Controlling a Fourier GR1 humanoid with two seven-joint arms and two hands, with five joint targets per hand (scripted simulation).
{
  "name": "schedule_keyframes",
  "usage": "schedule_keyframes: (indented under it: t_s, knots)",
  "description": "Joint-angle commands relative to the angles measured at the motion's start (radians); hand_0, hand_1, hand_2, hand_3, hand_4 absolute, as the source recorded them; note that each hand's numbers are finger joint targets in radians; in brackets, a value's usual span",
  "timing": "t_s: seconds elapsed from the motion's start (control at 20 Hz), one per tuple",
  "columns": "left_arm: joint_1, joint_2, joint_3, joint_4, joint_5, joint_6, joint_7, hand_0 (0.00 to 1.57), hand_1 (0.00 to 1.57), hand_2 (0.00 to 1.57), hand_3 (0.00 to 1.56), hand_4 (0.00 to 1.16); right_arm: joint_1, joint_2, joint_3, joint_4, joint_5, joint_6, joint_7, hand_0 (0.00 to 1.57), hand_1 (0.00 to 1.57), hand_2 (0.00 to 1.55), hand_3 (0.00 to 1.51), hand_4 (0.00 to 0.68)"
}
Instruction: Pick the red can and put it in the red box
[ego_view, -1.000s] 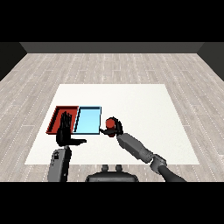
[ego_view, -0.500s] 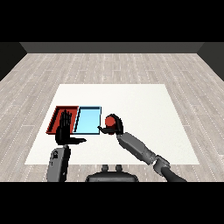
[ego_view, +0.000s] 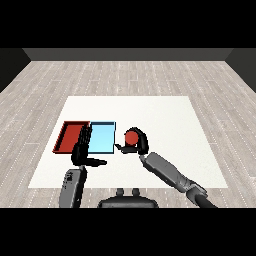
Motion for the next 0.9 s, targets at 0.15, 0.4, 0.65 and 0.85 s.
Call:
schedule_keyframes:
  t_s: [0.15,0.4,0.65,0.85]
  knots:
    - [-0.054,-0.015,-0.037,0.043,-0.019,0.025,0.023,0.00,0.00,0.00,0.00,0.00,0.059,-0.062,-0.093,-0.152,0.115,0.052,0.070,1.44,1.44,1.40,1.38,0.628]
    - [-0.085,-0.015,-0.197,0.003,-0.101,0.173,0.140,0.00,0.00,0.00,0.00,0.00,0.071,-0.071,-0.189,-0.099,0.115,0.182,0.044,1.44,1.44,1.40,1.38,0.628]
    - [-0.153,-0.015,-0.279,0.110,-0.117,0.260,0.149,0.00,0.00,0.00,0.00,0.00,0.079,-0.002,-0.214,-0.086,0.181,0.210,0.002,1.42,1.42,1.42,1.40,0.630]
    - [-0.194,-0.015,-0.301,0.151,-0.066,0.266,0.175,0.00,0.00,0.00,0.00,0.00,0.079,0.026,-0.272,-0.110,0.229,0.248,0.056,1.45,1.45,1.43,1.40,0.611]
